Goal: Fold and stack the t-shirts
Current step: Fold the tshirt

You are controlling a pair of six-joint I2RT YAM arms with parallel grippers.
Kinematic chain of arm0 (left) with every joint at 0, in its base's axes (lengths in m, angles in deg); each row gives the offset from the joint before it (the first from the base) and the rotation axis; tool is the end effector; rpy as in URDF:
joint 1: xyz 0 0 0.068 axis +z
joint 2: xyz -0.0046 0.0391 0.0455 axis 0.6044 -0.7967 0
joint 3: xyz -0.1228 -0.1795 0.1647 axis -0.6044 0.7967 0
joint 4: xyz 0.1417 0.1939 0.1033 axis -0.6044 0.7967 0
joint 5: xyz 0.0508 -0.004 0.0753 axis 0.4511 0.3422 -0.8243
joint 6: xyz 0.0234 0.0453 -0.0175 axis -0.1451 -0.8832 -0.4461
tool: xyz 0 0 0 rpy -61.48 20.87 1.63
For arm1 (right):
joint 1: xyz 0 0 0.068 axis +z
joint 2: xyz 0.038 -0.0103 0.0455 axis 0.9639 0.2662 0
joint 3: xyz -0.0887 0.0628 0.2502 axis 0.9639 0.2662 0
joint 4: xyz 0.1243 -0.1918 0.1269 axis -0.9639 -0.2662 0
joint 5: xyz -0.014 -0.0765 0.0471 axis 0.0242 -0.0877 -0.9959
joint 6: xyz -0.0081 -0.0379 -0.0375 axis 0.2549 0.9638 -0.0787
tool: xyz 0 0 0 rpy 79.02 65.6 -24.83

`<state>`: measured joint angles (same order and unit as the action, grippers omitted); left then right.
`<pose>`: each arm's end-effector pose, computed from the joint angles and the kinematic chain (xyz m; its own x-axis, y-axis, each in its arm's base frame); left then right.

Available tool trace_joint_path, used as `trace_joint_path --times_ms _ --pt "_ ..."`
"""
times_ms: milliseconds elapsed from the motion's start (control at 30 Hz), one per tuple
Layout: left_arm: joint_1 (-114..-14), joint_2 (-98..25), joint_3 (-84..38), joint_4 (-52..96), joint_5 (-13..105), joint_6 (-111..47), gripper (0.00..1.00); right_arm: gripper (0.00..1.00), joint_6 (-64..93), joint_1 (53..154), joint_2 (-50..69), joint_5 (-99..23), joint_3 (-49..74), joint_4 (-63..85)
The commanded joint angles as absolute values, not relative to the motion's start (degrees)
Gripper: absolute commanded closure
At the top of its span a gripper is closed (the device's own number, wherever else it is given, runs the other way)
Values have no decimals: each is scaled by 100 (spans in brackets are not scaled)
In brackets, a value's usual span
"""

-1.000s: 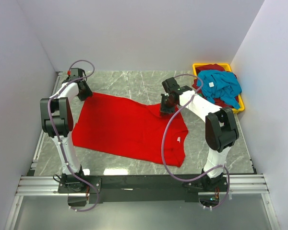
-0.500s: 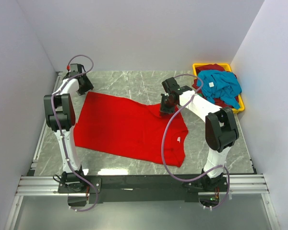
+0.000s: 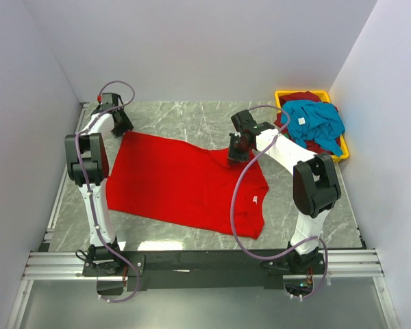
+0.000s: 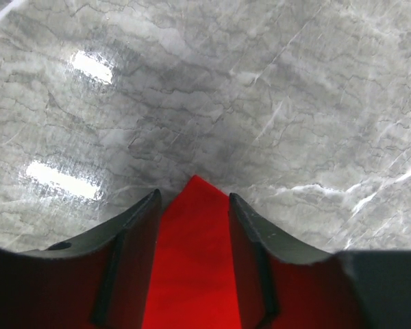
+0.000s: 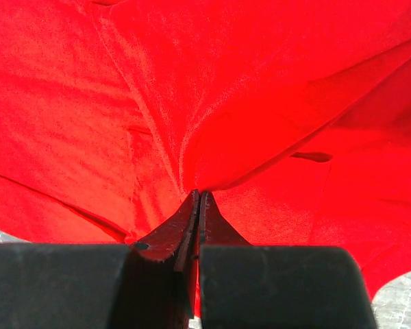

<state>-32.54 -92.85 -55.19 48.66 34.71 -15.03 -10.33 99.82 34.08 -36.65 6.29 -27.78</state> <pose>0.5059 0.0433 0.1665 -0.6324 -0.5305 -0.5644 -0.4771 0.8408 -0.2558 0.3498 0.1695 0.2260 -0.9324 0.1375 -0.3341 0.0229 0.9454 0.3250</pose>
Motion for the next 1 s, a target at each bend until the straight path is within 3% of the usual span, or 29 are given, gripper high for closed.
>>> trace_joint_path --times_ms 0,333,467,700,967 --pt "-3262 -9439 -5674 4869 3494 -1601 51 100 -1088 10032 3274 -3683 471 -2736" --pt "-3358 -9492 -5568 4869 3494 -1672 80 100 -1097 10032 3213 -3700 532 -2718" --pt "-3358 -9448 -5551 4878 3555 -1663 100 100 -1097 10040 3213 -3700 524 -2727" --pt "-3350 -9212 -5604 4834 3758 -1681 100 100 -1070 10040 3125 -3683 488 -2876" --pt "-3341 -8394 -4585 4430 3819 -1663 100 100 -1079 10198 2800 -3525 769 -3087"
